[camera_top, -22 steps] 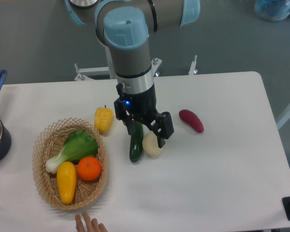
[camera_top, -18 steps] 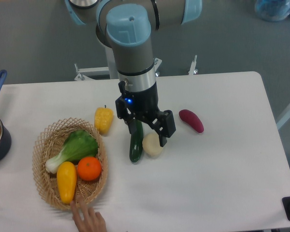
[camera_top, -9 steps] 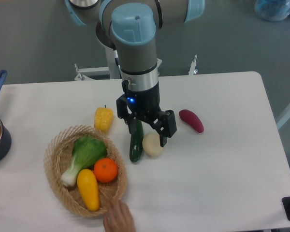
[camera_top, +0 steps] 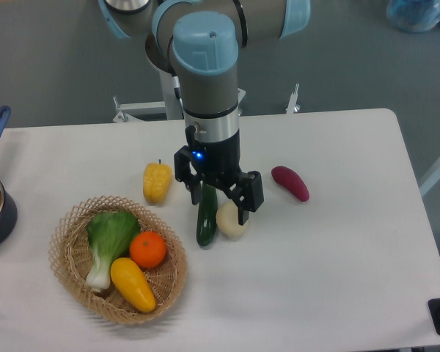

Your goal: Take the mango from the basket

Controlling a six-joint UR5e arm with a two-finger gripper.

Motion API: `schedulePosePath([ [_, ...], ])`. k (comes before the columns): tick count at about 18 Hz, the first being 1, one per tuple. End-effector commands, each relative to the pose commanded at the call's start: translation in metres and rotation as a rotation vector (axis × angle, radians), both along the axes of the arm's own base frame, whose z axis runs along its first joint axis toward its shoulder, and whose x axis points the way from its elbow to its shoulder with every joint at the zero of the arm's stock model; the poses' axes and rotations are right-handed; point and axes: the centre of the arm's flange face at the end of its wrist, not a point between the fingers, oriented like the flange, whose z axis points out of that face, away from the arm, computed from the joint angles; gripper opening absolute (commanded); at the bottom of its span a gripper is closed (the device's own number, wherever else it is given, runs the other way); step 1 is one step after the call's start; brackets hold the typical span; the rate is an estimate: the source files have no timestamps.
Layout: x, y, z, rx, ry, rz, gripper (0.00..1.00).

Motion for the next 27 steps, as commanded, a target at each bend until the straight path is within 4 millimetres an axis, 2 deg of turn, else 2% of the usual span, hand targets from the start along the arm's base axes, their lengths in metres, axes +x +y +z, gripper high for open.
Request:
schedulePosePath([
  [5,0.0,0.009,-0.012,0.017,-0.009,0.03,1.0],
  [7,0.007,0.017,-0.023,0.032,-0.06,0.065,1.0],
  [10,0.023,0.035,-0.046,0.042,-0.155,0.235,1.0],
  [12,0.029,0.037,-0.055,0.053,-0.21,0.396,1.0],
  [14,0.047,0.043,-0.066,0.051,-0.255,0.481,1.0],
  [17,0.053,0.051,-0.085,0.055,-0.318,0.659,1.0],
  [21,0.071,0.067,-0.089,0.098,-0.336,0.712,1.0],
  [23,0.085,0.083,-0.101,0.096,-0.334,0.677,1.0],
  [27,0.099,0.116,-0.13,0.073,-0.356,0.688,1.0],
])
